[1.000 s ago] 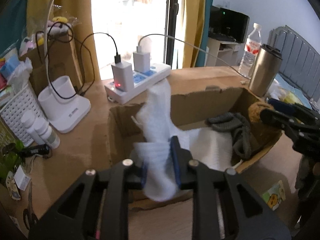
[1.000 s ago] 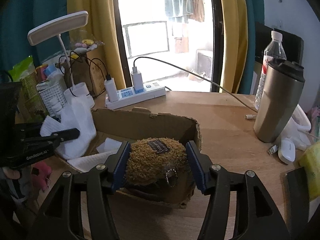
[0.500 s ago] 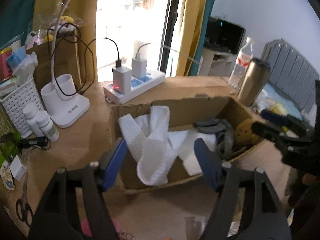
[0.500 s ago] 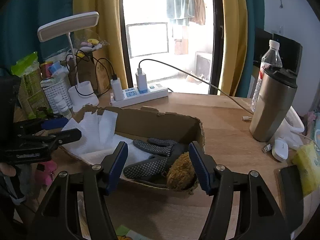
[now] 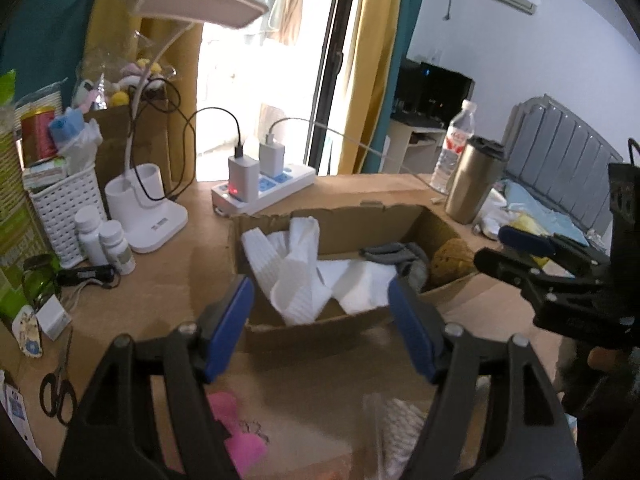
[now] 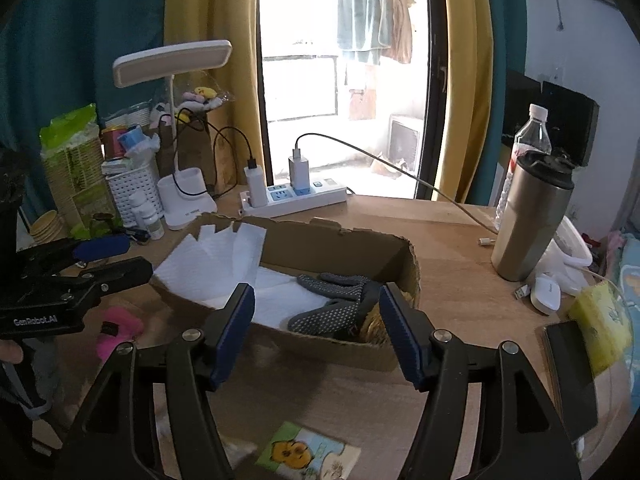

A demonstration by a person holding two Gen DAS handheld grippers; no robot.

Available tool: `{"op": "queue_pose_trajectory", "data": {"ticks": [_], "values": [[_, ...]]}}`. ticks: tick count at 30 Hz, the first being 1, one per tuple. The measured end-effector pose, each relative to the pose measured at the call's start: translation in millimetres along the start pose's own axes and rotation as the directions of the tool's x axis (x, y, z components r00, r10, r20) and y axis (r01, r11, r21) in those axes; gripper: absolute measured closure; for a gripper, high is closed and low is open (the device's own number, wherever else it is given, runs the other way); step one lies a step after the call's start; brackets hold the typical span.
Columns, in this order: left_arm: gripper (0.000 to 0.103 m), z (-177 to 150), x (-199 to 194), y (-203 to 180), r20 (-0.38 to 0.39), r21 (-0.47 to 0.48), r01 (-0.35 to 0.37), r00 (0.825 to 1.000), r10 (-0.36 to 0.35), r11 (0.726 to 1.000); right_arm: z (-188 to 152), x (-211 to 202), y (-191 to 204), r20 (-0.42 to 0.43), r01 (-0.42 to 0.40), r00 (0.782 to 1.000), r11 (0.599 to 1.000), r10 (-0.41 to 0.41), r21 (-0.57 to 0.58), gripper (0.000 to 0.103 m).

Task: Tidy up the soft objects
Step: 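Move both tools back toward the remaining items on the desk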

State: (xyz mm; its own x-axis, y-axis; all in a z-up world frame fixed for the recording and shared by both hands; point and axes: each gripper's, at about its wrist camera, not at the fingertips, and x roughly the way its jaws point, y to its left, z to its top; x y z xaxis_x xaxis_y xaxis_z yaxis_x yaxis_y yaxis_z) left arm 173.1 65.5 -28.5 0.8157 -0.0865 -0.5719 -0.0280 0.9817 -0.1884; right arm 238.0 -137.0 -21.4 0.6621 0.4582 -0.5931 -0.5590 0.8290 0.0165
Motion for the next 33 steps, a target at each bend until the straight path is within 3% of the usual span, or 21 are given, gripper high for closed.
{"op": "queue_pose_trajectory", "data": {"ticks": [12,33], "values": [[0.029,-22,-44,-6,0.063,-0.002,0.046,0.997,-0.046,0.999,-15,-32,27,-0.008,0.024,1.000,0.999,-0.024,-0.030,0.027],[0.029,-70,-91,-14,0.056,0.026,0.070,0.996,-0.071,0.997,-67,-79,64,-0.020,0.026,0.999,1.000,-0.026,-0.005,0.026]]}}
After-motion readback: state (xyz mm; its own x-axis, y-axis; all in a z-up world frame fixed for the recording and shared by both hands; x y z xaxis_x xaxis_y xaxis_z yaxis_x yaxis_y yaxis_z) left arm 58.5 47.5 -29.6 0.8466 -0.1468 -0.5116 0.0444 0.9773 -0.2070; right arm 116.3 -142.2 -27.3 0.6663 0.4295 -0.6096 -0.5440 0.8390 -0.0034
